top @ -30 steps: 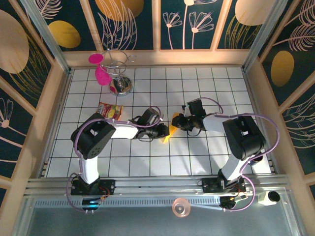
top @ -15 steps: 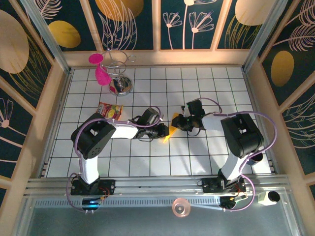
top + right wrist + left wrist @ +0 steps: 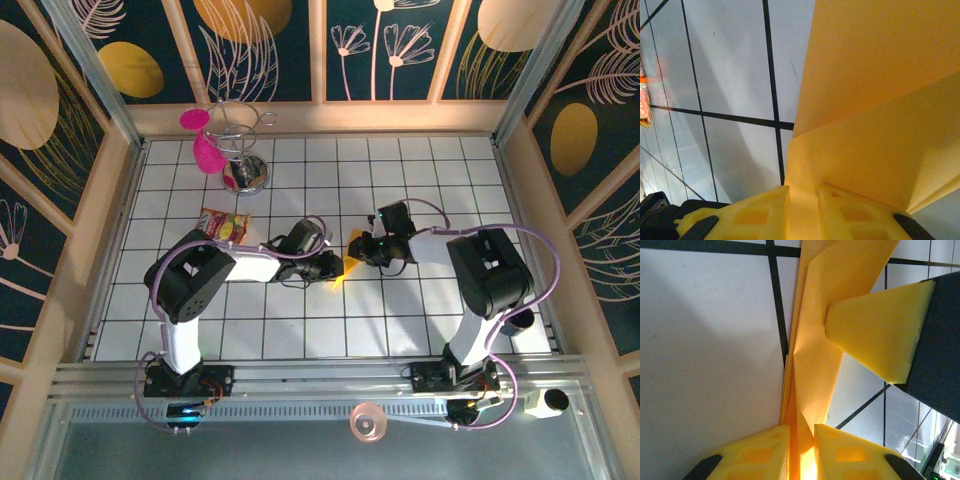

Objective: Fold a paper plane with a square sheet of paper (pick it up from the middle)

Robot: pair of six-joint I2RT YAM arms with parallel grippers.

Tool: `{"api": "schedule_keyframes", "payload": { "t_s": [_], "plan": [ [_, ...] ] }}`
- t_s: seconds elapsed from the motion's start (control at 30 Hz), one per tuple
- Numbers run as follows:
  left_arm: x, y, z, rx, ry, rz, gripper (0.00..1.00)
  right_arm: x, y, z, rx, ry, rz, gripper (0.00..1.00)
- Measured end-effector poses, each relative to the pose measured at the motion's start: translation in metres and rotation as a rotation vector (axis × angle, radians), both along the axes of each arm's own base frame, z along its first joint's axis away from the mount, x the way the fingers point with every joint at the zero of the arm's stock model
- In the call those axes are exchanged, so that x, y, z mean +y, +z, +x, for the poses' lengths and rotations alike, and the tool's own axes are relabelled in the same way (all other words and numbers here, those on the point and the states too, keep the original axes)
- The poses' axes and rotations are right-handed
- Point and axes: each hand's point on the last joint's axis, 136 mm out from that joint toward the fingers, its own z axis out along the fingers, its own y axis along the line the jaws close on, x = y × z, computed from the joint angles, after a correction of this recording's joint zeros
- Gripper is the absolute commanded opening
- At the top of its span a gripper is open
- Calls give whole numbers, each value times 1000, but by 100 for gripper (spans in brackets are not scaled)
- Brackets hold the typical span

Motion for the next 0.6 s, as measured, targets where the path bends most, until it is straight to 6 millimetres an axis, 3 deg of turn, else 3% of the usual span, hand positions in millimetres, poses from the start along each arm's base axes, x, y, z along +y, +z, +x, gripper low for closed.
{"api": "schedule_keyframes", "payload": {
  "t_s": [0.3, 0.47, 0.6],
  "plan": [
    [4, 11, 2, -79, 55, 42, 35, 1, -2, 5, 9, 7, -24, 22],
    [32, 15, 10, -115, 144, 123, 33, 2, -1, 7, 6, 10, -29, 22],
    [36, 29, 18, -150, 171, 118, 25, 2, -2, 7, 6, 9, -30, 22]
  ]
}}
